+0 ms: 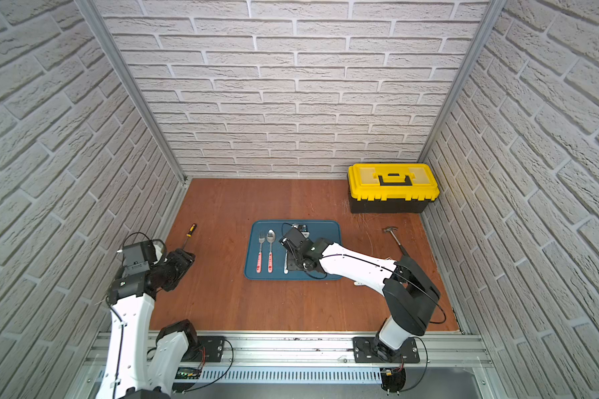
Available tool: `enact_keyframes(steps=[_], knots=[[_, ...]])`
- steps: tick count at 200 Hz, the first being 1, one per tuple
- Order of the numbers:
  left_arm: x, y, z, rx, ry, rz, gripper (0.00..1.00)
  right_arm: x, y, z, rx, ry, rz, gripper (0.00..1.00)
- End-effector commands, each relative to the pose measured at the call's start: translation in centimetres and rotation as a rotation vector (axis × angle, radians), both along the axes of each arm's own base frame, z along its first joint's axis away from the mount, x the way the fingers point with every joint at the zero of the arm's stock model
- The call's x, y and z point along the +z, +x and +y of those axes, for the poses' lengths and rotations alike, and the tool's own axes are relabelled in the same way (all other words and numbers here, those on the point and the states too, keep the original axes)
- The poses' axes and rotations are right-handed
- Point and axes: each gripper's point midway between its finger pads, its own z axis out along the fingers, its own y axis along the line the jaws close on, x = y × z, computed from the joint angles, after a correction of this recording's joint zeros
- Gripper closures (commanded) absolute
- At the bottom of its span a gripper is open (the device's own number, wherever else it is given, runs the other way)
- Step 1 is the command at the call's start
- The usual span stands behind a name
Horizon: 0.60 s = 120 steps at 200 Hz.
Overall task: Set the spoon and fork side by side
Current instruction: Place the spoon on the tray.
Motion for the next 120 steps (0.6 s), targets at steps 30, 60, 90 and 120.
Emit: enact_keyframes(steps=[30,60,90,120], knots=[[0.3,0.7,-0.1,-0.018,0.013,-0.027,0.28,0.0,1.6,0.7,-0.080,0.091,-0.022,0.98],[0.3,0.7,-0.1,-0.019,0.014,-0.029,0.28,-1.3,1.7,1.4,-0.060,0.087,0.012,0.98],[0.2,0.6,-0.1,-0.018,0.016,-0.026,0.28,-2.4,1.5,1.6,-0.055,0.091,0.035,0.98],[0.0,0.5,0.0,-0.016,0.018,-0.022,0.28,-3.3,1.2,1.5,-0.064,0.089,0.055,0.98]])
